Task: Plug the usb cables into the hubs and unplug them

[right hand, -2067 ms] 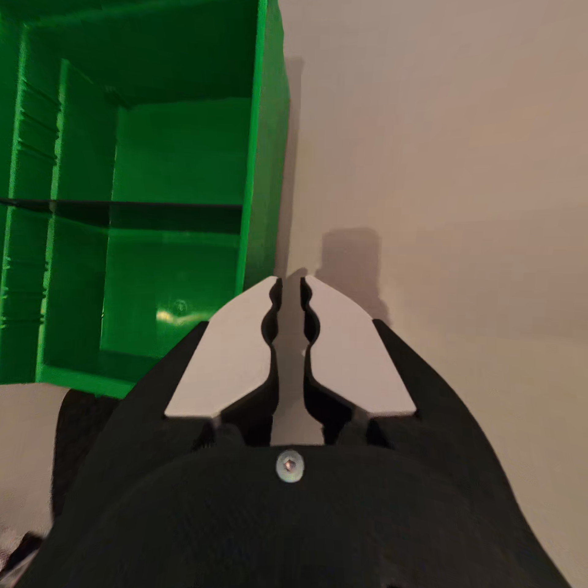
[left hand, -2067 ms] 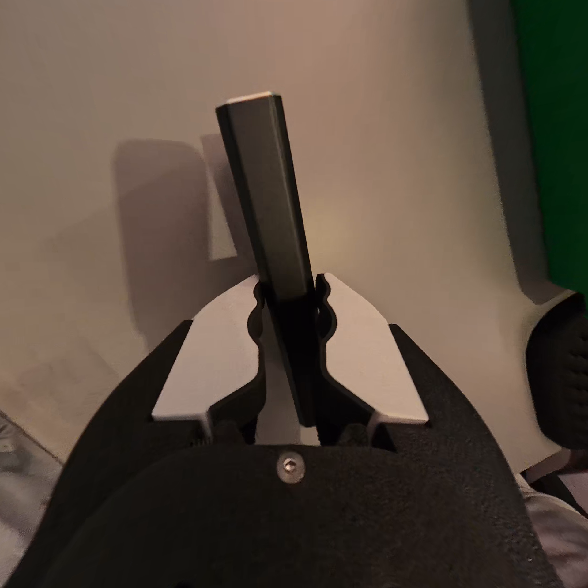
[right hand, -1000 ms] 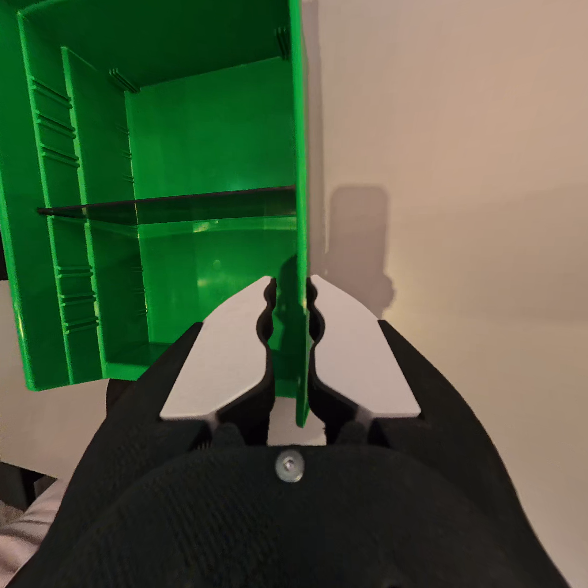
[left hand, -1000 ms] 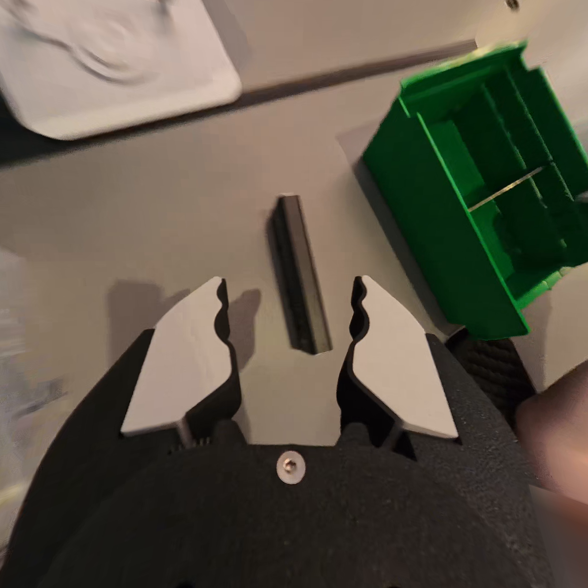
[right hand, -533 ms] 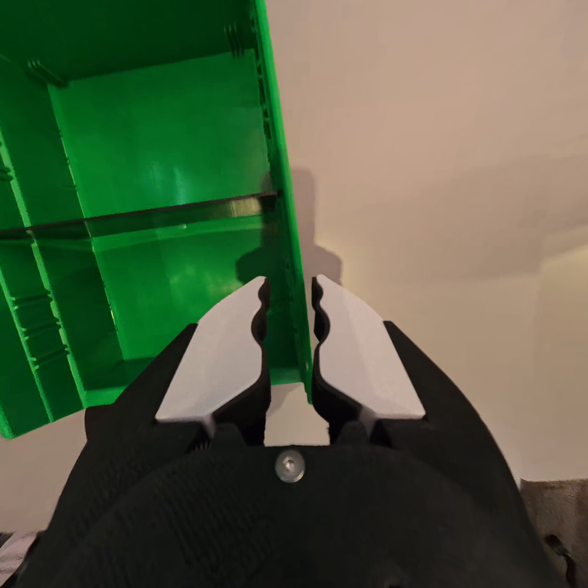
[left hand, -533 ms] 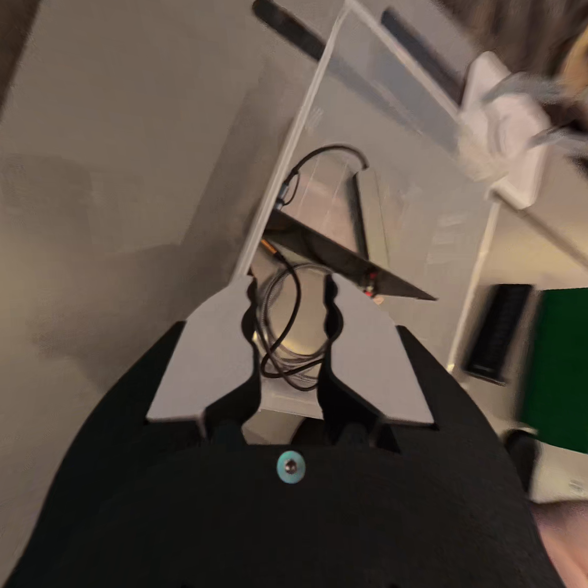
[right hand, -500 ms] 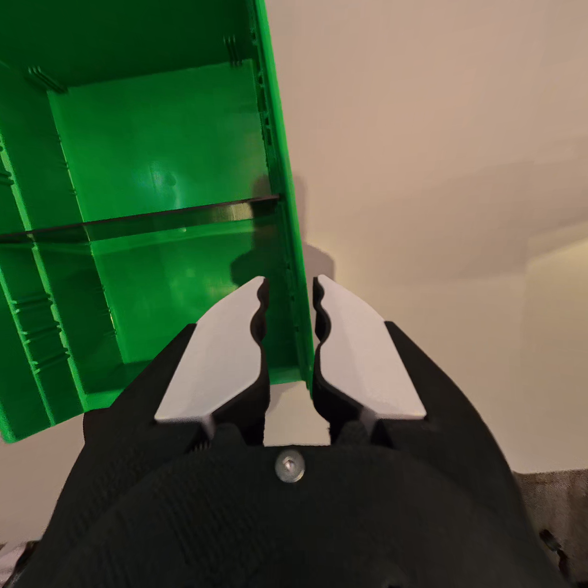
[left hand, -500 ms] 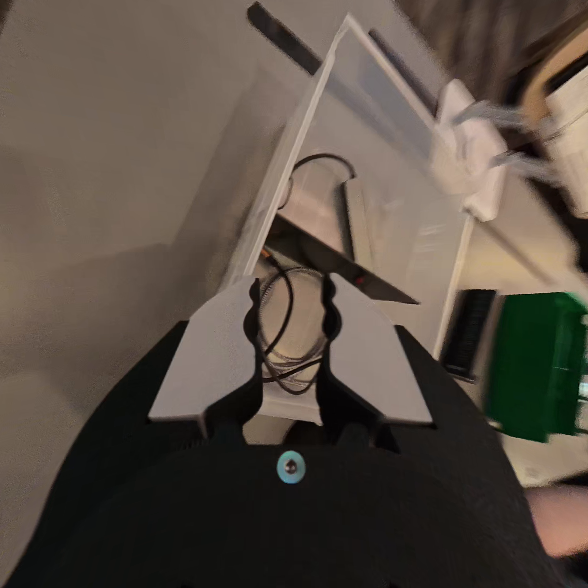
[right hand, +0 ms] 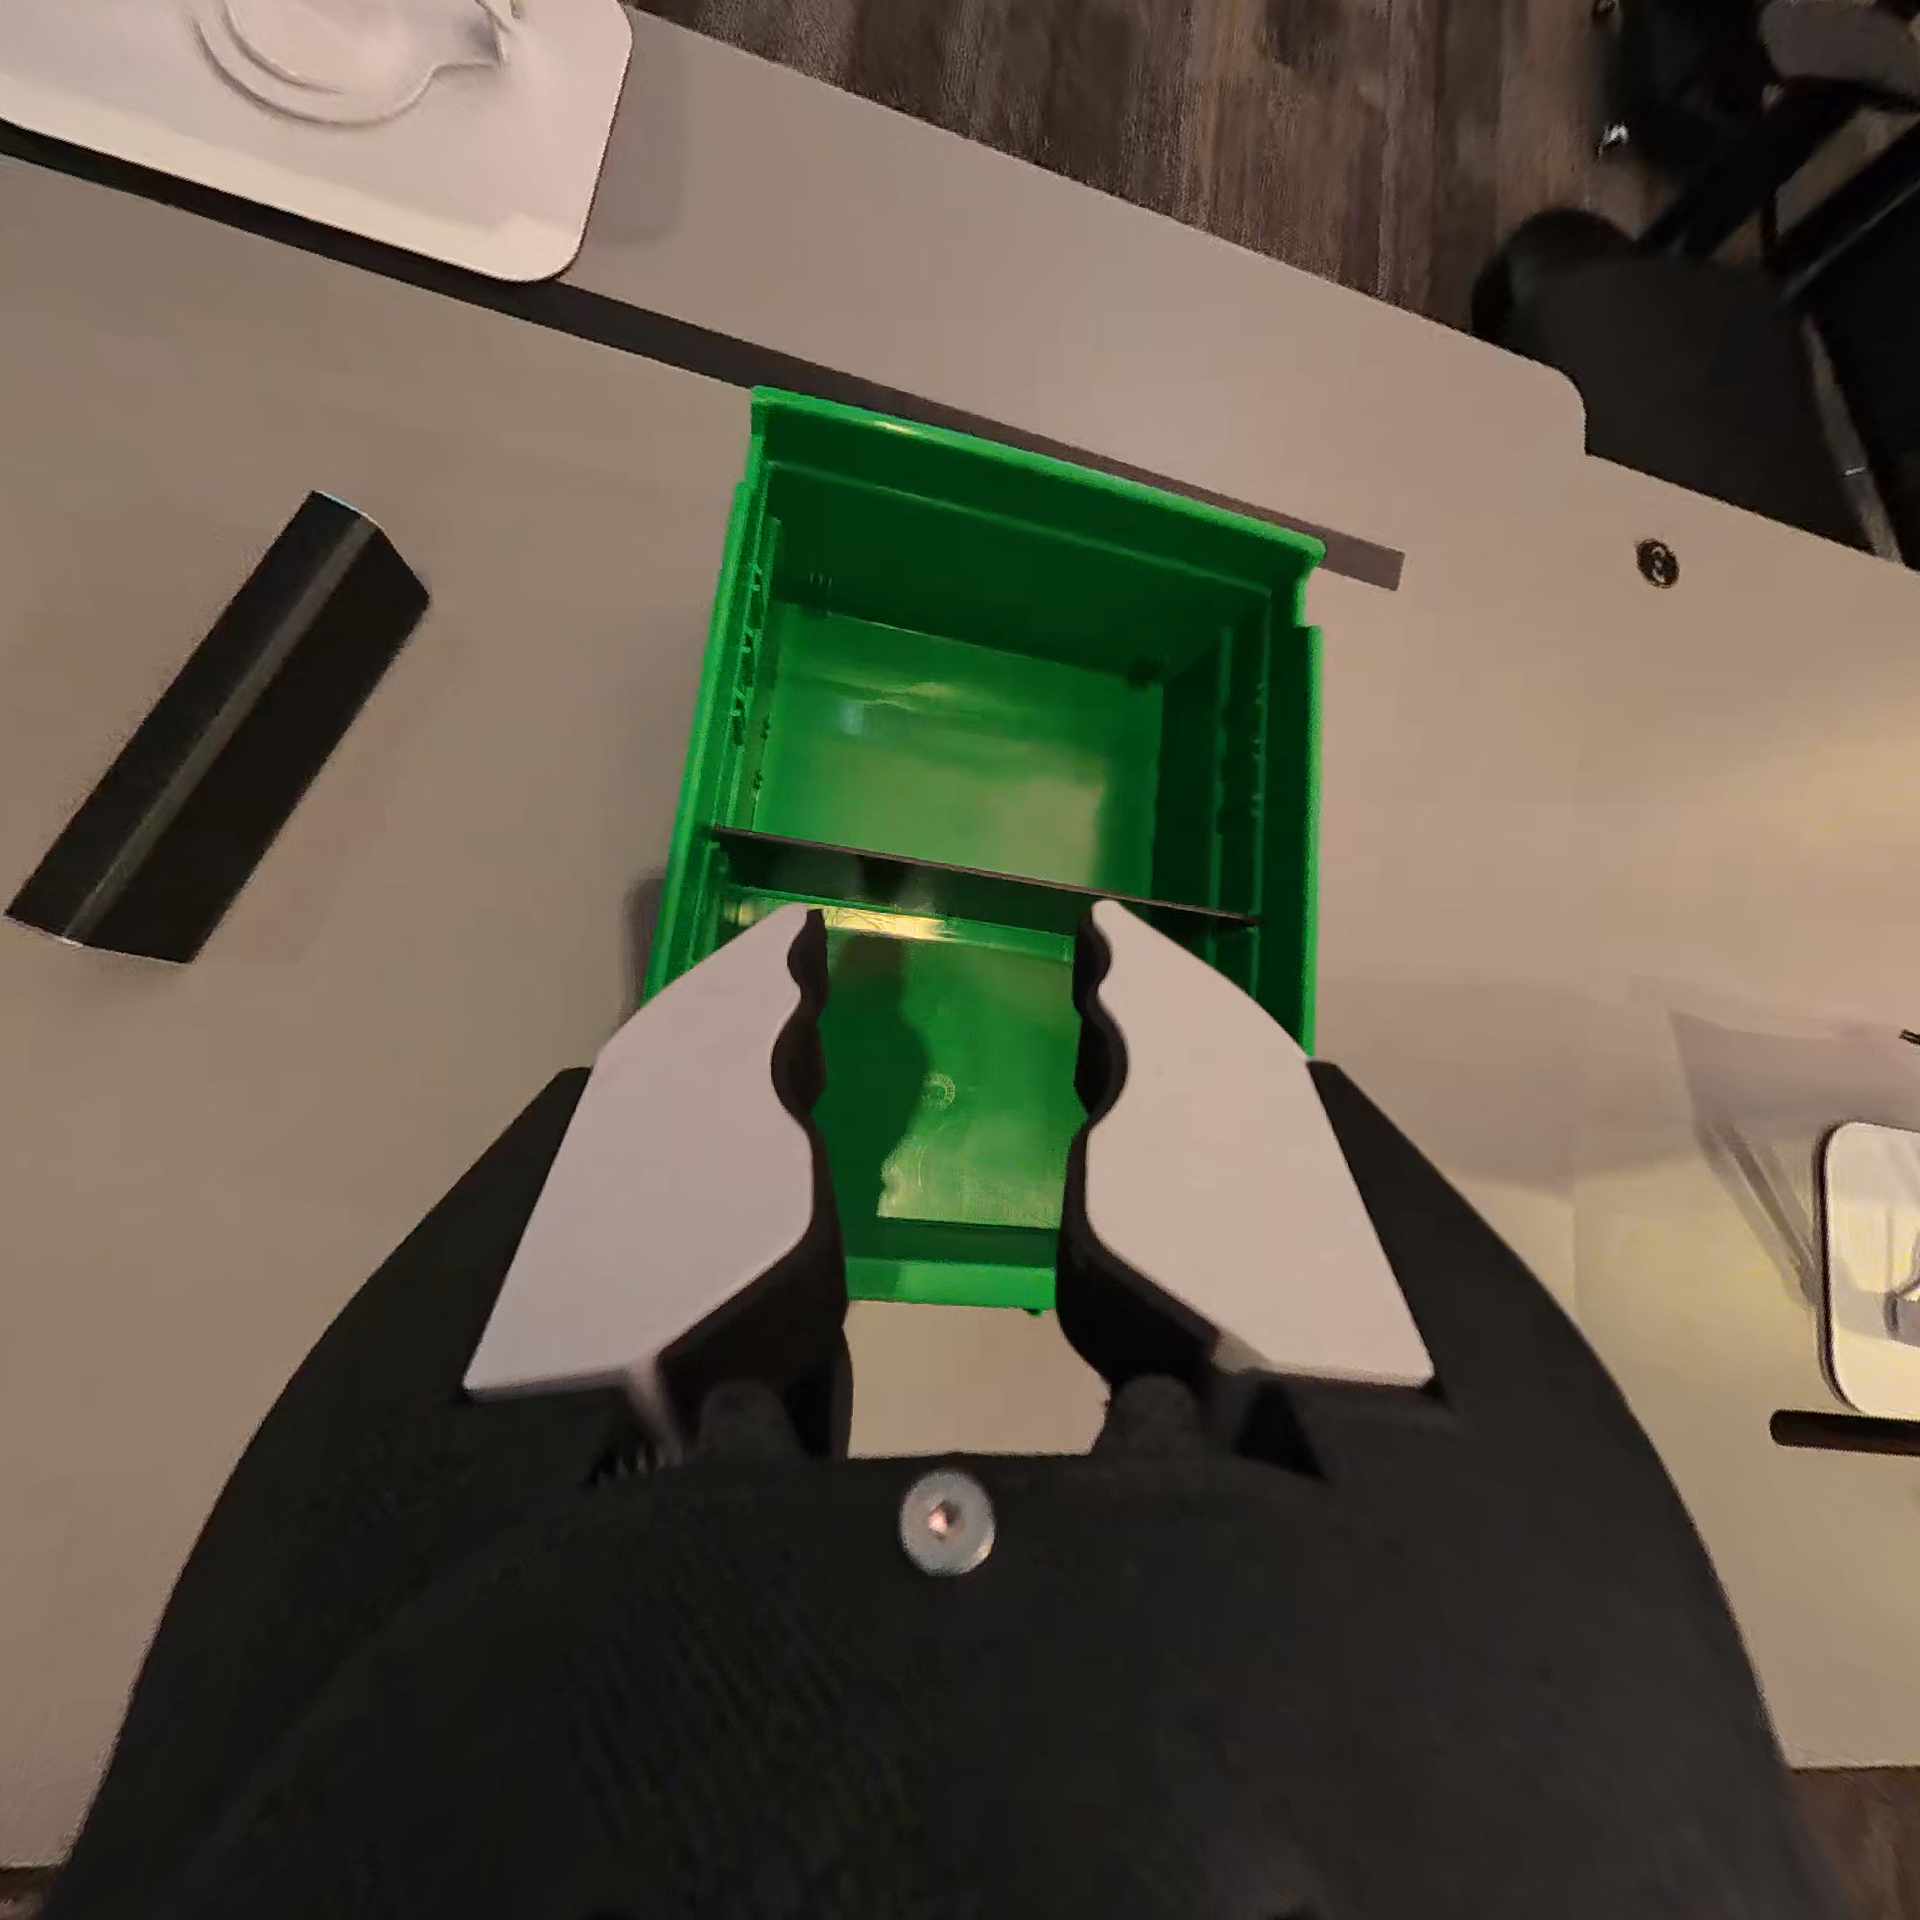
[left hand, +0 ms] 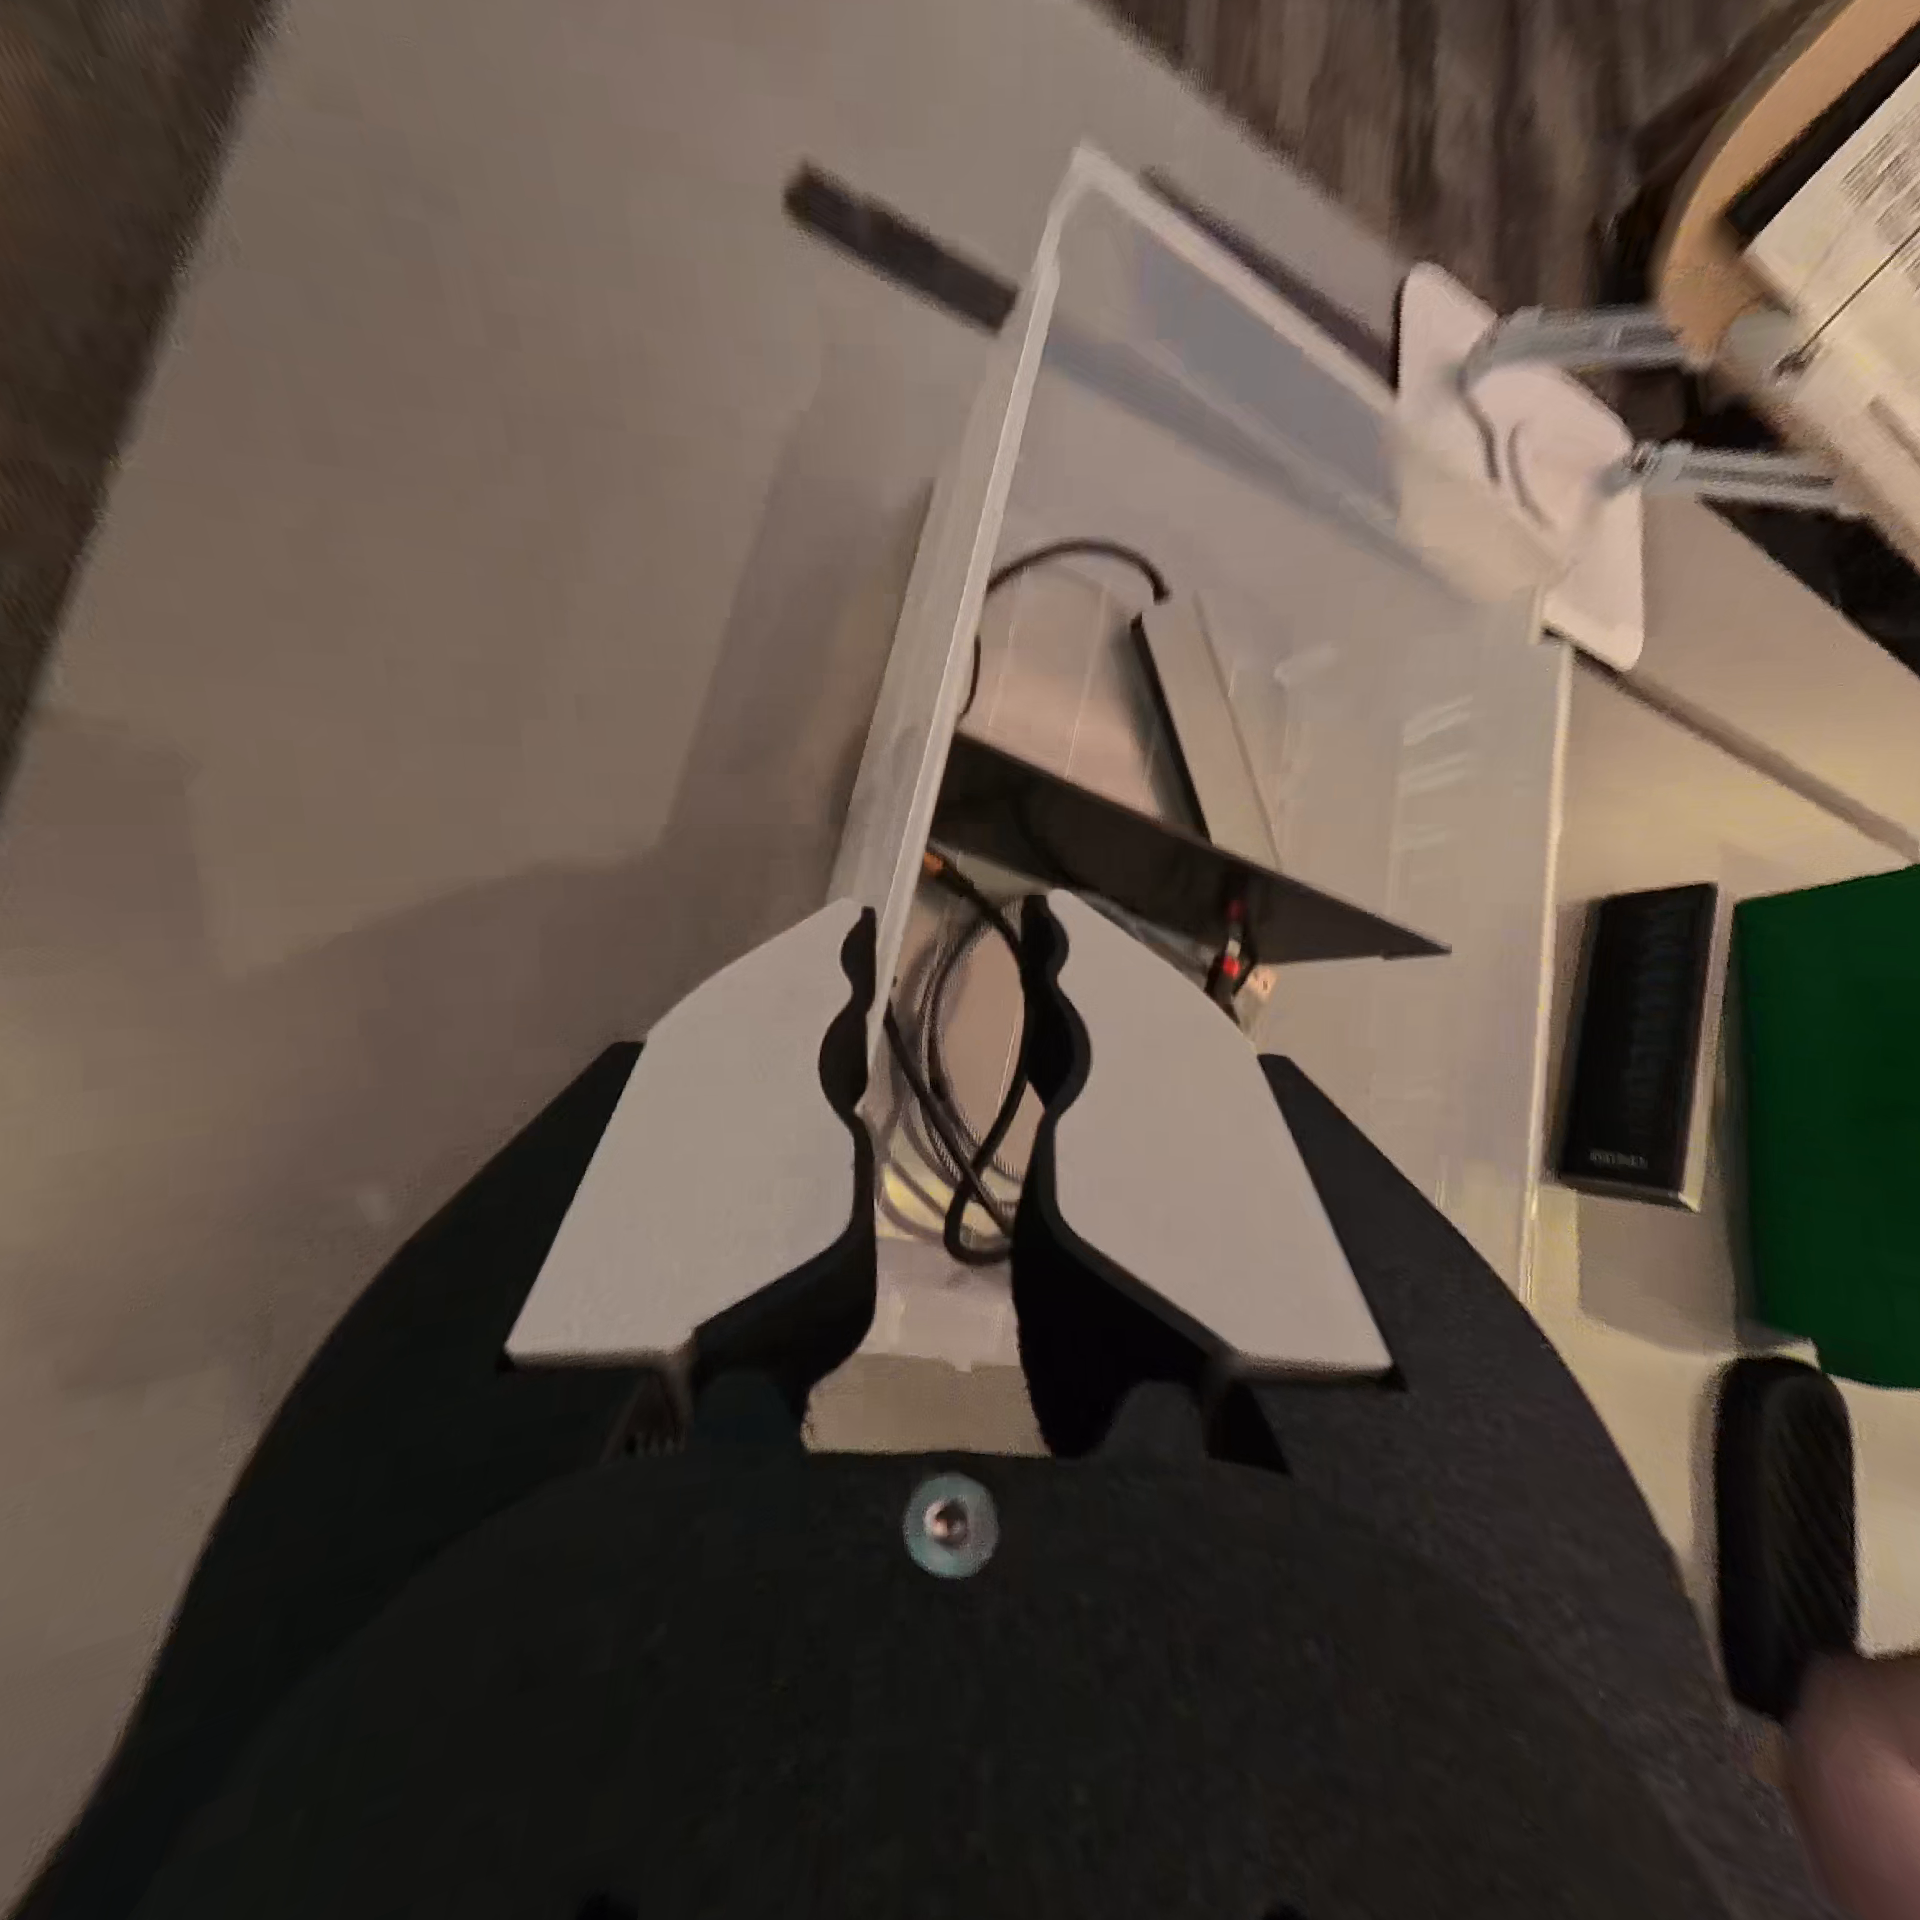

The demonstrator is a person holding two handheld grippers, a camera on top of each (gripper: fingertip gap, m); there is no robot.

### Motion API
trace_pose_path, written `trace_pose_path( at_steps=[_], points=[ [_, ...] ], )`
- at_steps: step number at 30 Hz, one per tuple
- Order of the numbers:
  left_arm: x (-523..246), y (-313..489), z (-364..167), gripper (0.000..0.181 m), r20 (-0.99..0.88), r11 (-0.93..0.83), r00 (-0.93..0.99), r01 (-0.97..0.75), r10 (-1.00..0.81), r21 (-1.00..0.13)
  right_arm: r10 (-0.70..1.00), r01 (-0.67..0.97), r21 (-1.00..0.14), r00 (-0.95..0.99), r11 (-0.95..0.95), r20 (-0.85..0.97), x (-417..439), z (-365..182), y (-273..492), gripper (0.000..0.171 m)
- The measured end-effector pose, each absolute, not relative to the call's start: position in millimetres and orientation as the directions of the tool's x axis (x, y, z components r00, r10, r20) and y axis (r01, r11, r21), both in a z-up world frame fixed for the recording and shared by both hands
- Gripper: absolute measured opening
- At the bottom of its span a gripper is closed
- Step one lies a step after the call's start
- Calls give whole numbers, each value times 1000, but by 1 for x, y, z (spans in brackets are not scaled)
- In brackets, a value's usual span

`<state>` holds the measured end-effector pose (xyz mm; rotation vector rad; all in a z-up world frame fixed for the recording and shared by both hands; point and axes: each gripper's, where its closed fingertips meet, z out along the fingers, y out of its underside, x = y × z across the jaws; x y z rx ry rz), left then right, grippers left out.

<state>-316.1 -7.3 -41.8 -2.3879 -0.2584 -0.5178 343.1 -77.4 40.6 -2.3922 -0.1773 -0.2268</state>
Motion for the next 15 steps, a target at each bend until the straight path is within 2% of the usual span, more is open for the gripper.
trace_pose_path(
  at_steps=[3,7,9,12,15],
  points=[
    [-309,-14,-68,29,465,-832,881,317,81,-456,82,221,-630,967,-744,241,340,38,-79,49],
    [-311,-20,-87,15,493,-860,859,351,138,-370,136,249,-618,965,-746,226,332,32,-75,49],
    [-307,-22,-87,18,551,-854,820,390,152,-344,158,263,-613,962,-745,220,328,28,-71,49],
    [-307,-21,-87,18,574,-844,802,415,163,-340,194,285,-605,958,-744,213,319,24,-67,50],
    [-315,-9,-87,15,537,-802,828,428,163,-416,231,307,-611,952,-729,203,307,23,-62,50]
  ],
)
